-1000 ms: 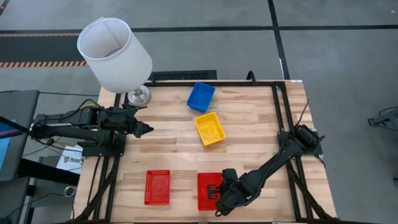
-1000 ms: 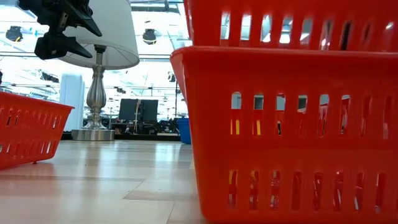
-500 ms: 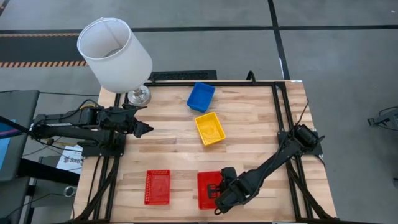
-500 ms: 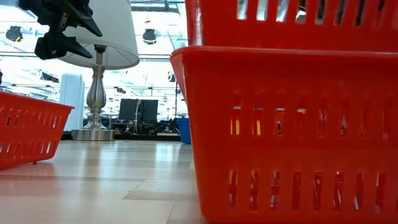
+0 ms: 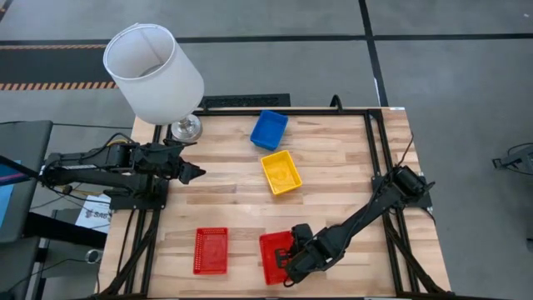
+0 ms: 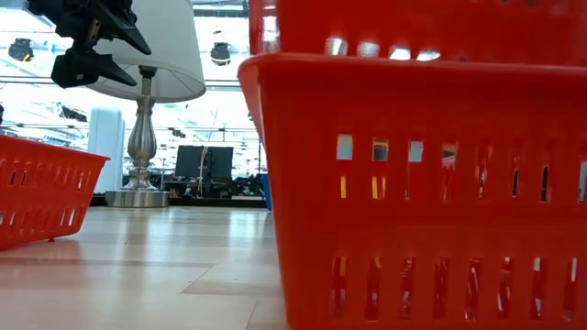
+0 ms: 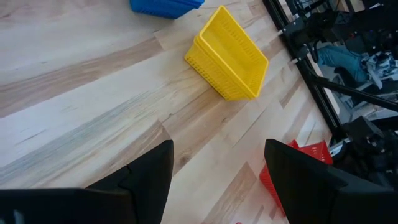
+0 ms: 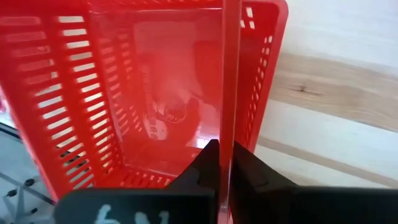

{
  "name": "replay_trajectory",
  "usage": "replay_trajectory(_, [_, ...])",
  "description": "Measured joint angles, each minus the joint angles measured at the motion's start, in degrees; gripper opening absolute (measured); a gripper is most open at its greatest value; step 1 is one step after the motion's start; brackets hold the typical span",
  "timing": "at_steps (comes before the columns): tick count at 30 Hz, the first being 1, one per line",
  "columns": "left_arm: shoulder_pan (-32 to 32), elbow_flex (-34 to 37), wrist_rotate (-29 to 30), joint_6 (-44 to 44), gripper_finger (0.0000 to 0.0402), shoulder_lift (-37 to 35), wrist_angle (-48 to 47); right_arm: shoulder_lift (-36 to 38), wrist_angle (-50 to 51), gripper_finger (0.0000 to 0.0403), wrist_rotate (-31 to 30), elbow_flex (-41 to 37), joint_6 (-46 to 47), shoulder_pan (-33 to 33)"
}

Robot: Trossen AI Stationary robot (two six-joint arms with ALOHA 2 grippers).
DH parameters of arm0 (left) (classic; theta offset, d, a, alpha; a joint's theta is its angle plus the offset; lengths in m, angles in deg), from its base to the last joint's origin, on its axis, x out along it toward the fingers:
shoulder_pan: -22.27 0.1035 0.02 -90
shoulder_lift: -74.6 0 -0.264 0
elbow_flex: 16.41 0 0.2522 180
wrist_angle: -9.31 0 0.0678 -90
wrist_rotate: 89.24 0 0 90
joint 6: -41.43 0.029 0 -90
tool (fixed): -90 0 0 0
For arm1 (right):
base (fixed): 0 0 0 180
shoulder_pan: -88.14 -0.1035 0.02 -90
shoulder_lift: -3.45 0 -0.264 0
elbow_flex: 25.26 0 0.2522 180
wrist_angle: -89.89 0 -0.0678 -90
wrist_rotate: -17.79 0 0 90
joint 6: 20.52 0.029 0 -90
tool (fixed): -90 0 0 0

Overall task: Stack baskets by color
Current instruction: Stack the right red bin on the middle red bin

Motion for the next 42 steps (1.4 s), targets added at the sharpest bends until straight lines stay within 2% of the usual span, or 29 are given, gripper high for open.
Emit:
replay_trajectory(15, [0.00, 0.00, 0.00, -0.02, 0.0241, -0.02, 0.00, 0.00, -0.34, 0.0051, 0.07, 0.00, -0.04, -0.32])
replay_trajectory(31, [0.00, 0.00, -0.02, -0.02, 0.0241, 0.00, 0.00, 0.00, -0.52, 0.0136, 0.18, 0.00, 0.00, 0.38])
replay_trajectory(42, [0.01, 0.00, -0.02, -0.01, 0.0241, 0.00, 0.00, -1.31, 1.09, 0.0150, 0.87, 0.02, 0.00, 0.84])
